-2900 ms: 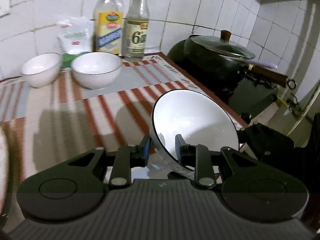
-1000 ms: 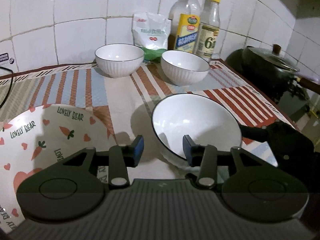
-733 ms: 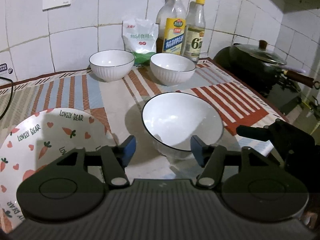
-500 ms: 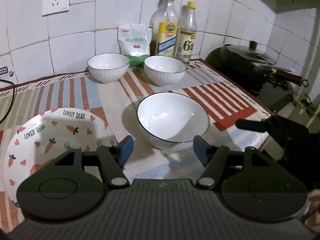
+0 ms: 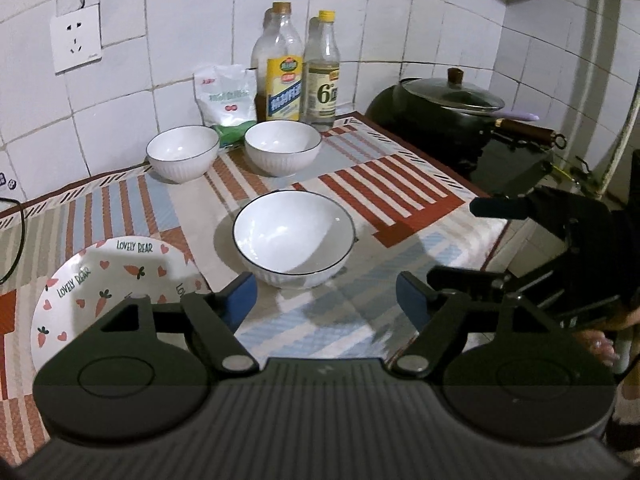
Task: Organize plates and bowls
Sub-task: 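Set the white bowl down on the cloth and open the left tool, then grip a second white bowl rim with the right tool and lift it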
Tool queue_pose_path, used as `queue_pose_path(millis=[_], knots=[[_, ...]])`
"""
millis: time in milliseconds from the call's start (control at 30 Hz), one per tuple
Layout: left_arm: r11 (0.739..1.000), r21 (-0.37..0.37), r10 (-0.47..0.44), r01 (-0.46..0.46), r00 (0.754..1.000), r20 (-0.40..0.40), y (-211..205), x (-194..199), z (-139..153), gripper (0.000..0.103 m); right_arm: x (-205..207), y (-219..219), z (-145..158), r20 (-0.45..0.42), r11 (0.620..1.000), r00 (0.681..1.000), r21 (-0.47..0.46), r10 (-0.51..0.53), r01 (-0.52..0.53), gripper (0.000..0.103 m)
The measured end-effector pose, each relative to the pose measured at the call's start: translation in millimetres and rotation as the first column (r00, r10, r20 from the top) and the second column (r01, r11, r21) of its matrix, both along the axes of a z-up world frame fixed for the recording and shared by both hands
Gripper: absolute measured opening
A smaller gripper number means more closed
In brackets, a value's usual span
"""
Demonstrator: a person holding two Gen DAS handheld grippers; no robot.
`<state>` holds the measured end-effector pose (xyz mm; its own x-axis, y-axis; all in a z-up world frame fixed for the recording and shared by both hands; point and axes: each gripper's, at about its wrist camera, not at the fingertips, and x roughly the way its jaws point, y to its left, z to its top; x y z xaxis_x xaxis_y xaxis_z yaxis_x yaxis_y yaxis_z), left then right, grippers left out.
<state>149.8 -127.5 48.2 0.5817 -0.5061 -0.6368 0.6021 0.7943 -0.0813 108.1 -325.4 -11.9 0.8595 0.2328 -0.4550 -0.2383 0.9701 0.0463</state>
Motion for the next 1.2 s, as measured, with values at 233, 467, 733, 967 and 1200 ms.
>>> queue_pose_path(millis=[233, 467, 733, 967, 1200], knots=[[1.000, 0.010, -0.001, 0.001, 1.000, 0.026, -10, 2, 32, 0.082, 5, -35, 24, -0.015, 0.998, 1.000, 0.062, 0.025, -0.024, 0.098], [1.000, -0.015, -0.002, 0.003, 1.000, 0.029, -17, 35, 54, 0.084, 33, -68, 48, -0.040, 0.988, 0.999, 0.149, 0.035, -0.028, 0.096], [1.000, -0.027, 0.005, -0.003, 0.998, 0.063, -33, 97, 53, 0.084, 100, -80, 50, -0.110, 0.977, 0.992, 0.209, 0.063, -0.039, 0.089], [0.999, -0.010, 0.053, -0.053, 0.998, 0.038, -47, 156, 24, 0.078, 170, -92, 29, -0.187, 0.962, 0.982, 0.272, 0.023, 0.029, 0.080], [0.997, 0.001, 0.080, -0.080, 0.995, -0.055, -67, 216, -16, 0.066, 227, -102, -5, -0.272, 0.937, 0.962, 0.332, -0.017, 0.110, 0.074]])
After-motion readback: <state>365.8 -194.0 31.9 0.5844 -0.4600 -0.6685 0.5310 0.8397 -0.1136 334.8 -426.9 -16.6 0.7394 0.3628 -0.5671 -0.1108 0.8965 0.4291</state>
